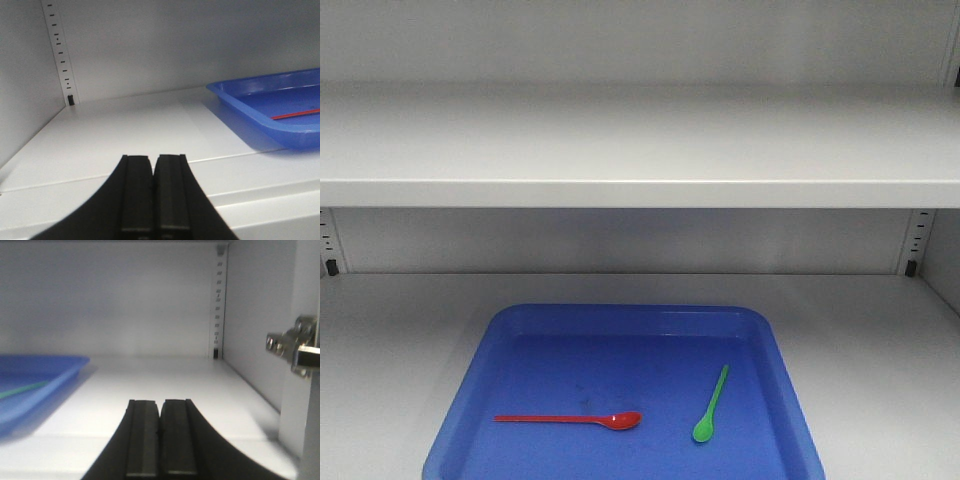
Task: Sort red and green spoons into left cabinet
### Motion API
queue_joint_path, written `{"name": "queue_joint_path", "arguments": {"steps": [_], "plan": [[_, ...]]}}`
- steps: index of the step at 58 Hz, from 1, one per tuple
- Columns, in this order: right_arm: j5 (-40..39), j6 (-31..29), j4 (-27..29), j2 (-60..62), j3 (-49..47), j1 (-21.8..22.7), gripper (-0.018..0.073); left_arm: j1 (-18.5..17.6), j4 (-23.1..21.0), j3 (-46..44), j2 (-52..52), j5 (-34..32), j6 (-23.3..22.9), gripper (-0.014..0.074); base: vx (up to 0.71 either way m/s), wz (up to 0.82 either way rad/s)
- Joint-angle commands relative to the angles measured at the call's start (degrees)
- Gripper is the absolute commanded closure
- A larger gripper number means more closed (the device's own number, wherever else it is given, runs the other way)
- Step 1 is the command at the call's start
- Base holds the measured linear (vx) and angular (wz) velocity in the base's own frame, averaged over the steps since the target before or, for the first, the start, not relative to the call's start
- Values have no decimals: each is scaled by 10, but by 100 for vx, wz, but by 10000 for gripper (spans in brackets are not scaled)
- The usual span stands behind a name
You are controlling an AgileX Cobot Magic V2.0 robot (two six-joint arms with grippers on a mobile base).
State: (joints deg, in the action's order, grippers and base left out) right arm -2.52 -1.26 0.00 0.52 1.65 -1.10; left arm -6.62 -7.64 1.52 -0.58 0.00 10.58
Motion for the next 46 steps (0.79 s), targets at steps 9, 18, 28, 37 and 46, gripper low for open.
{"name": "queue_joint_path", "arguments": {"steps": [9, 18, 28, 37, 46], "plan": [[7, -4, -3, 8, 5, 0, 562, 1, -6, 9, -11, -49, -4, 597, 0, 0], [7, -4, -3, 8, 5, 0, 562, 1, -6, 9, -11, -49, -4, 597, 0, 0], [7, -4, -3, 8, 5, 0, 562, 1, -6, 9, -11, -49, -4, 597, 0, 0], [7, -4, -3, 8, 5, 0, 562, 1, -6, 9, -11, -49, -4, 597, 0, 0], [7, -4, -3, 8, 5, 0, 562, 1, -6, 9, -11, -49, -4, 597, 0, 0]]}}
